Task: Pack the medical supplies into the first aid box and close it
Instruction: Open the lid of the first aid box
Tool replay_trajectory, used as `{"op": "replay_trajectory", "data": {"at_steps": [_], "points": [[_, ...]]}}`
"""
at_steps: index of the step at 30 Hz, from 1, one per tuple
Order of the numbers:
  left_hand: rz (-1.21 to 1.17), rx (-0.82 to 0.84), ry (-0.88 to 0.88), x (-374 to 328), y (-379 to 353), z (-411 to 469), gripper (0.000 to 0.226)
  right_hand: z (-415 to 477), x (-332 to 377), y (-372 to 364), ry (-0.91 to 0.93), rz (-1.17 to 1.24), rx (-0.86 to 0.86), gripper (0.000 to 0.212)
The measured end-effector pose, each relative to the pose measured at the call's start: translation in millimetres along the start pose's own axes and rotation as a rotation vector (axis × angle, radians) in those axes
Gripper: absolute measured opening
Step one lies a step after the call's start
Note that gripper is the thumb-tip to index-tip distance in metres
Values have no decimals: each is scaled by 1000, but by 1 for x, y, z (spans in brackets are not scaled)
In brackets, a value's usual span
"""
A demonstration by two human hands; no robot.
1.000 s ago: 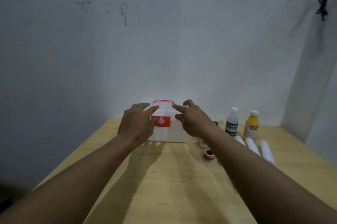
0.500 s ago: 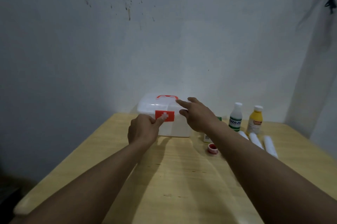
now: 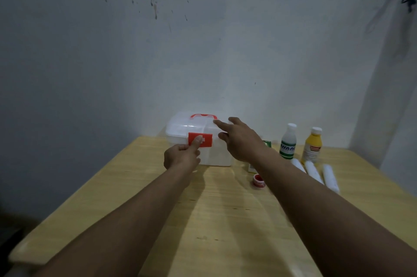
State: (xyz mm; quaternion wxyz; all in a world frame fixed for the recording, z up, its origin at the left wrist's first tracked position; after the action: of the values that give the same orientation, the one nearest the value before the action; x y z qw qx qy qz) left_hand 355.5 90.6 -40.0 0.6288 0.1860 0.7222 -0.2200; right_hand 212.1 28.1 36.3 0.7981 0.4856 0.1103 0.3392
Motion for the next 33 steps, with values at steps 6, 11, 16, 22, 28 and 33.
{"op": "replay_trajectory", "data": {"at_steps": [6, 11, 16, 22, 28, 33], "points": [[-284, 25, 140, 6, -10, -7, 35, 1, -2, 2, 27, 0, 2, 50], [-293, -23, 117, 9, -11, -8, 31, 2, -4, 0, 24, 12, 4, 51], [-266, -63, 23, -6, -6, -12, 29, 5, -6, -1, 31, -1, 13, 52], [-94, -48, -158, -40, 8, -20, 17, 6, -8, 2, -4, 77, 64, 52], [338, -163, -565, -61, 20, -7, 30, 7, -9, 4, -35, 182, 91, 52], [431, -183, -524, -60, 24, 25, 93, 6, -13, 3, -62, 233, 77, 55]]}}
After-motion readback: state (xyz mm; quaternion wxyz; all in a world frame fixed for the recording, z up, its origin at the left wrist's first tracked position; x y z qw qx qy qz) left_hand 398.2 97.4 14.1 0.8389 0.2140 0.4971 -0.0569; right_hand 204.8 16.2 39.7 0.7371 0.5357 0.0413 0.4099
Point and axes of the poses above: each hand's wrist, its own z-axis towards the middle knuckle, its own y-axis out of the back of the hand, x = y × z, the point moved 5 cm from there along z, towards the middle knuckle, and after that the axes turned 7 degrees about -x, right-handed, at the moved point
